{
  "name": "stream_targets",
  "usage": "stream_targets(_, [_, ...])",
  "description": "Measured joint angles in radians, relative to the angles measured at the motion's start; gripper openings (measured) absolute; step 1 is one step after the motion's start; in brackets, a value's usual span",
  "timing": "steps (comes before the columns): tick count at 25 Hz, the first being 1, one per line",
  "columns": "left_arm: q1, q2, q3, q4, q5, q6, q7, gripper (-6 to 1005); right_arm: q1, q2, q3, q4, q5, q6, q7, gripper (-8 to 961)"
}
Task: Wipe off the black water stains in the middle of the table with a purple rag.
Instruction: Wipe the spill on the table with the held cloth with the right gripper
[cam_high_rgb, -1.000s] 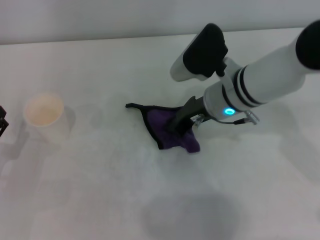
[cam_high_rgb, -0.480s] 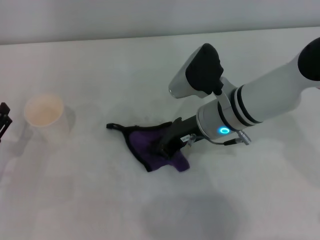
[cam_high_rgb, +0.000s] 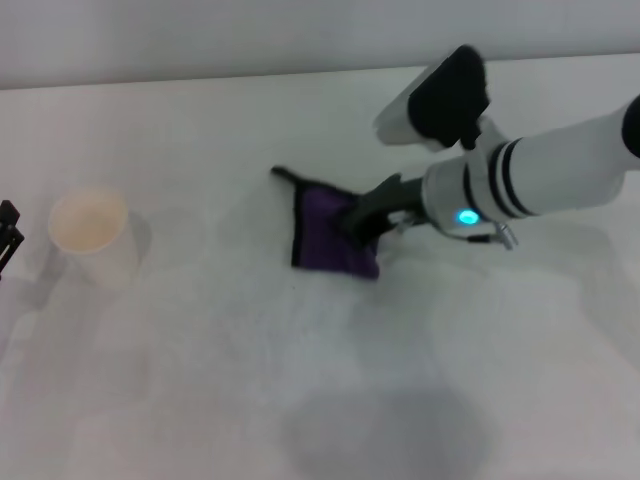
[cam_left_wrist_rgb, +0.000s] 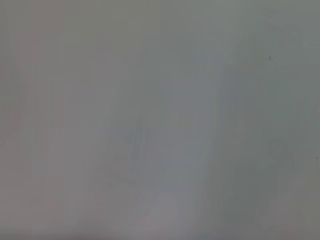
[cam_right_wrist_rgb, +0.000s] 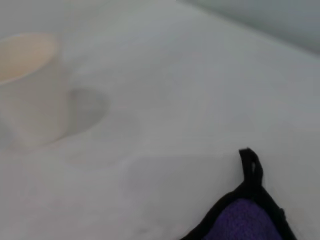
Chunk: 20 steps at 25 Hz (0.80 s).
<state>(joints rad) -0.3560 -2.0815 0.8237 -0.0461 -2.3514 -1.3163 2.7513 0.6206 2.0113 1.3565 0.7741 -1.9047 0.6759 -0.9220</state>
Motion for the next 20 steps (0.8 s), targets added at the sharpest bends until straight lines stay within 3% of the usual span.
stream_targets(6, [0.002, 0.000, 0.000, 0.000, 0.000, 0.000, 0.000, 888, -0.016, 0.004, 0.064, -0.002, -0.002, 0.008, -0.019, 79])
stream_targets(14, [0.001, 0.000, 0.000, 0.000, 0.000, 0.005, 0.001, 888, 0.008, 0.013, 0.053, 0.005, 0.073, 0.254, -0.104, 94])
stream_targets(20, [0.000, 0.000, -0.001, 0.004, 0.000, 0.005, 0.001, 887, -0.010, 0.001, 0.065, -0.011, 0.079, 0.198, -0.142, 104])
